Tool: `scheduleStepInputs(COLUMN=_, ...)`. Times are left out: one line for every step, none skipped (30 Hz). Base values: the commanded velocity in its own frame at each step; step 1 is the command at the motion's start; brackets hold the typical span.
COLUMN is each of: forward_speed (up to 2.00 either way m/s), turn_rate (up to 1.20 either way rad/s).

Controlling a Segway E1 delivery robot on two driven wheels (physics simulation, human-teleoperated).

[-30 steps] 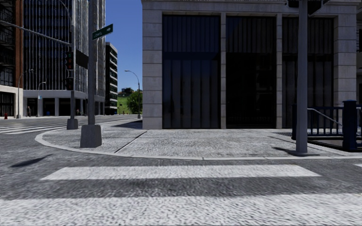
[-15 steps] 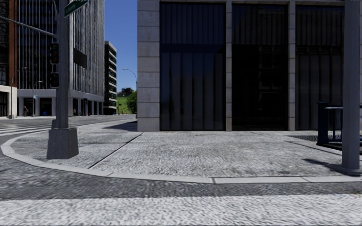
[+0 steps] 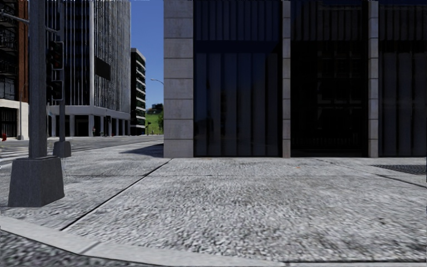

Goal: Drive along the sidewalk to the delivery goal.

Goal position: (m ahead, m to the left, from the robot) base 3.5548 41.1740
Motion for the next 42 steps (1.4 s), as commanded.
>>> scheduleStepInputs(forward_speed=1.53, turn_rate=0.32)
scheduleStepInputs(forward_speed=1.53, turn_rate=0.32)
scheduleStepInputs(forward_speed=1.53, turn_rate=0.32)
scheduleStepInputs(forward_speed=1.53, turn_rate=0.32)
scheduleStepInputs(forward_speed=1.53, turn_rate=0.32)
scheduleStepInputs(forward_speed=1.53, turn_rate=0.32)
scheduleStepInputs(forward_speed=1.53, turn_rate=0.32)
scheduleStepInputs(forward_speed=1.53, turn_rate=0.33)
scheduleStepInputs(forward_speed=1.53, turn_rate=0.34)
scheduleStepInputs(forward_speed=1.53, turn_rate=0.34)
scheduleStepInputs(forward_speed=1.53, turn_rate=0.34)
scheduleStepInputs(forward_speed=1.53, turn_rate=0.34)
scheduleStepInputs(forward_speed=1.53, turn_rate=0.34)
scheduleStepInputs(forward_speed=1.53, turn_rate=0.34)
scheduleStepInputs(forward_speed=1.53, turn_rate=0.34)
scheduleStepInputs(forward_speed=1.53, turn_rate=0.34)
scheduleStepInputs(forward_speed=1.53, turn_rate=0.34)
scheduleStepInputs(forward_speed=1.53, turn_rate=0.34)
scheduleStepInputs(forward_speed=1.53, turn_rate=0.35)
scheduleStepInputs(forward_speed=1.53, turn_rate=0.36)
scheduleStepInputs(forward_speed=1.53, turn_rate=0.36)
scheduleStepInputs(forward_speed=1.53, turn_rate=0.37)
scheduleStepInputs(forward_speed=1.53, turn_rate=0.37)
scheduleStepInputs(forward_speed=1.53, turn_rate=0.38)
scheduleStepInputs(forward_speed=1.53, turn_rate=0.39)
scheduleStepInputs(forward_speed=1.53, turn_rate=0.4)
scheduleStepInputs(forward_speed=1.53, turn_rate=0.4)
scheduleStepInputs(forward_speed=1.53, turn_rate=0.43)
scheduleStepInputs(forward_speed=1.53, turn_rate=0.45)
scheduleStepInputs(forward_speed=1.53, turn_rate=0.47)
scheduleStepInputs(forward_speed=1.53, turn_rate=0.47)
scheduleStepInputs(forward_speed=1.53, turn_rate=0.47)
scheduleStepInputs(forward_speed=1.53, turn_rate=0.47)
scheduleStepInputs(forward_speed=1.53, turn_rate=0.47)
scheduleStepInputs(forward_speed=1.53, turn_rate=0.47)
scheduleStepInputs(forward_speed=1.53, turn_rate=0.47)
scheduleStepInputs(forward_speed=1.53, turn_rate=0.47)
scheduleStepInputs(forward_speed=1.53, turn_rate=0.47)
scheduleStepInputs(forward_speed=1.53, turn_rate=0.47)
scheduleStepInputs(forward_speed=1.53, turn_rate=0.47)
scheduleStepInputs(forward_speed=1.53, turn_rate=0.47)
scheduleStepInputs(forward_speed=1.53, turn_rate=0.47)
